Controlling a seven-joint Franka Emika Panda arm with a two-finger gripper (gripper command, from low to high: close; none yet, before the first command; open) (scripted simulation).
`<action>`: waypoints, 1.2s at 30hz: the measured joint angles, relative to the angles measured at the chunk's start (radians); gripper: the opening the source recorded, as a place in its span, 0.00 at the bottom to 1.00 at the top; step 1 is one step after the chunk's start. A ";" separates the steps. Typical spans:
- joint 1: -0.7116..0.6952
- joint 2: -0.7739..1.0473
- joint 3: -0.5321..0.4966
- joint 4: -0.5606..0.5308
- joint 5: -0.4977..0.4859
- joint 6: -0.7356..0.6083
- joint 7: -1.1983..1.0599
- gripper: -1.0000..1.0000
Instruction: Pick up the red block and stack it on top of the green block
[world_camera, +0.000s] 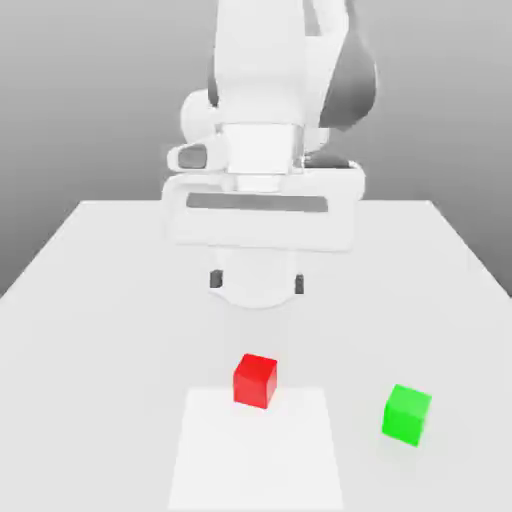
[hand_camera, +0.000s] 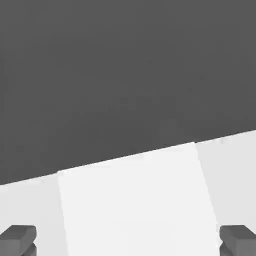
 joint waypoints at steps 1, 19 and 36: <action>-0.003 0.046 0.003 -0.037 0.002 0.037 0.016 0.50; 0.017 0.405 -0.047 -0.071 -0.092 0.334 0.119 0.00; 0.389 0.305 0.126 0.206 -0.037 -0.042 -0.169 0.00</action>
